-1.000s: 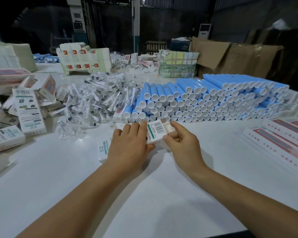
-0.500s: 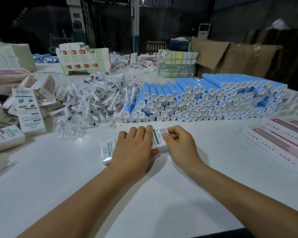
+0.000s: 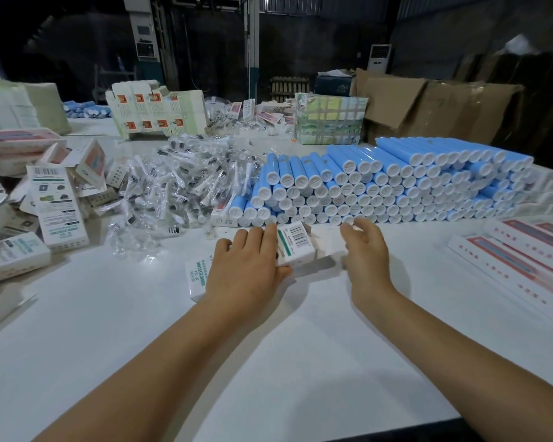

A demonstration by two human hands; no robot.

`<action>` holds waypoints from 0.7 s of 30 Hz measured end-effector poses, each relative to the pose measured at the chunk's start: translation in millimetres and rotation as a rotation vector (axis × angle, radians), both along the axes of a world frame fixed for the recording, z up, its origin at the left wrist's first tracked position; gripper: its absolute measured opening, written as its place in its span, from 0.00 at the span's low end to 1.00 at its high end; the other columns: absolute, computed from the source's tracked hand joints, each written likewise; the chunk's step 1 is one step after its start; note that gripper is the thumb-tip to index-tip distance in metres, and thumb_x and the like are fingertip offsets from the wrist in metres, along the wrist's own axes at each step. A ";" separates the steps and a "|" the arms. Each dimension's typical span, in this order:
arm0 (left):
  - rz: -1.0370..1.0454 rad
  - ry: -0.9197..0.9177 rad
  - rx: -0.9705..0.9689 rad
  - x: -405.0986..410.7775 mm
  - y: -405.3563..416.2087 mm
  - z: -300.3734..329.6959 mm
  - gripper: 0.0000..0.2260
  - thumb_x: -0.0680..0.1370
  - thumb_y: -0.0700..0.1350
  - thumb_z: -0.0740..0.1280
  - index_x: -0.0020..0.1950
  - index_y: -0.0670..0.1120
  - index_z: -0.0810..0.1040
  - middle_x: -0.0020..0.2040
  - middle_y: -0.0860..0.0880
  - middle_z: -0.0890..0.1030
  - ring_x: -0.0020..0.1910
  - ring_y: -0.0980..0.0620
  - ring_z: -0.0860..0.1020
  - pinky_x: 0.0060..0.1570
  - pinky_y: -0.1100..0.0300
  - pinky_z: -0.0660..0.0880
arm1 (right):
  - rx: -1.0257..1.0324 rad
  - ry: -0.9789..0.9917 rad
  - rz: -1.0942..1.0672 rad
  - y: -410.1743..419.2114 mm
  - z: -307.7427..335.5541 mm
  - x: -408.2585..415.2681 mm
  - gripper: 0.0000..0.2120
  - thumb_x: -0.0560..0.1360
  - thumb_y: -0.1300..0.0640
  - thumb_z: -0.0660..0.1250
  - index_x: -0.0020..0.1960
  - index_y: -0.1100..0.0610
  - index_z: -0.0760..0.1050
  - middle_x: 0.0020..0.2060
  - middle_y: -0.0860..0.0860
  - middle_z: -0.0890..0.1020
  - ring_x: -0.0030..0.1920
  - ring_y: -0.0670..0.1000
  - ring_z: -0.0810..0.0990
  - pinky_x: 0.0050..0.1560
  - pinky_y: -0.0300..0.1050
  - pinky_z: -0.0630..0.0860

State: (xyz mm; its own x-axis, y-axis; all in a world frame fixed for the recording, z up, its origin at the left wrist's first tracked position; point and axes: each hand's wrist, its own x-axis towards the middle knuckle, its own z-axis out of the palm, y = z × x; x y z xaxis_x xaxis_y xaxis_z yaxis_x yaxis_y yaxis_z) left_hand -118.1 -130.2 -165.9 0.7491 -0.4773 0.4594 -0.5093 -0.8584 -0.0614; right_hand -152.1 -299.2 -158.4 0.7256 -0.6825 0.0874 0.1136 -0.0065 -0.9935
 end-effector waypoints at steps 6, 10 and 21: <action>0.005 0.002 0.021 -0.5 -4.8 1.1 0.33 0.78 0.64 0.51 0.76 0.45 0.51 0.68 0.48 0.66 0.64 0.47 0.65 0.58 0.52 0.62 | 0.750 0.001 0.531 9.0 2.5 0.6 0.17 0.73 0.51 0.66 0.55 0.62 0.77 0.49 0.60 0.84 0.47 0.57 0.85 0.51 0.53 0.81; -0.001 -0.014 0.046 -2.7 -9.4 -0.4 0.33 0.79 0.63 0.52 0.77 0.44 0.51 0.68 0.48 0.66 0.63 0.47 0.66 0.57 0.52 0.61 | 0.646 -0.128 0.545 12.3 -3.0 3.2 0.20 0.69 0.59 0.69 0.59 0.66 0.74 0.53 0.63 0.82 0.51 0.59 0.83 0.53 0.52 0.80; 0.013 -0.075 0.142 -18.8 -16.2 -1.7 0.32 0.80 0.60 0.46 0.77 0.40 0.47 0.67 0.45 0.66 0.61 0.44 0.66 0.57 0.50 0.62 | -0.683 0.081 0.150 35.3 -10.6 -13.5 0.17 0.81 0.59 0.56 0.69 0.60 0.69 0.57 0.57 0.80 0.57 0.56 0.78 0.58 0.51 0.73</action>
State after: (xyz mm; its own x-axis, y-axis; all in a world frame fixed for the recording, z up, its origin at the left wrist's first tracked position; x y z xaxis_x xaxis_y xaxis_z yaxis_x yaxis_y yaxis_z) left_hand -136.9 -146.4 -167.6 0.7215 -0.5323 0.4428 -0.4880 -0.8446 -0.2202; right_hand -165.6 -263.9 -169.1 0.8299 -0.3864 0.4025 0.0878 -0.6220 -0.7781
